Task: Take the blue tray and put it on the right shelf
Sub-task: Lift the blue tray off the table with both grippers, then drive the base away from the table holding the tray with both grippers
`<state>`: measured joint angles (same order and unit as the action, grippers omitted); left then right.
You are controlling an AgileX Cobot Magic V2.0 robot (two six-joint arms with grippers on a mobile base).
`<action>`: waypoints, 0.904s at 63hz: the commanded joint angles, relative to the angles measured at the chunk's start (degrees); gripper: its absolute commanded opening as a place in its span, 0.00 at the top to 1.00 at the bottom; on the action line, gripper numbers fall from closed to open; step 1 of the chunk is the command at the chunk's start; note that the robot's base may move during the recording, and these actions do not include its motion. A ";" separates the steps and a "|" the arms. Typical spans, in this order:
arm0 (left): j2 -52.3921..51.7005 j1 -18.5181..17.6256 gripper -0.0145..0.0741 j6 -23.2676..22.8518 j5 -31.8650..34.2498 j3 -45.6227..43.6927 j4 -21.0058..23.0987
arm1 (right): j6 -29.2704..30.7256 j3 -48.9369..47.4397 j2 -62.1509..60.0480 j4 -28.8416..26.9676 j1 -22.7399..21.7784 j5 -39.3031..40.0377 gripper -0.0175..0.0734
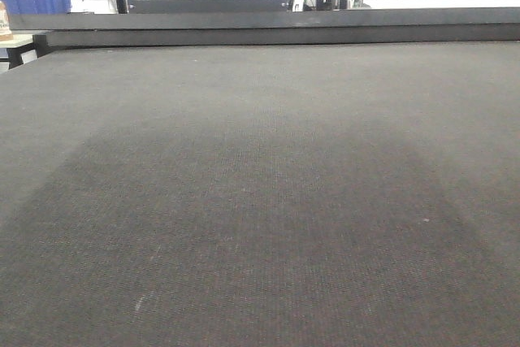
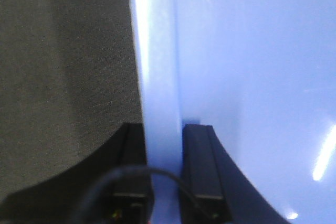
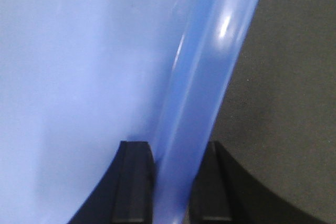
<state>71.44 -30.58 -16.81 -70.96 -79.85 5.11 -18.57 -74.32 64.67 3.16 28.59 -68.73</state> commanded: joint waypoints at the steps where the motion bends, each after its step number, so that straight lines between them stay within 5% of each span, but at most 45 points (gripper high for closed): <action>1: -1.68 -0.50 0.89 1.96 -5.79 -1.87 -2.06 | 2.47 -1.88 -1.31 3.55 0.11 0.71 0.75; 57: -1.68 -0.50 0.89 1.96 -5.79 -1.87 -2.06 | 2.47 -1.88 -1.31 3.55 0.11 0.71 0.75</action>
<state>71.44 -30.58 -16.71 -70.96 -79.85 5.14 -18.57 -74.32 64.67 3.16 28.59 -68.73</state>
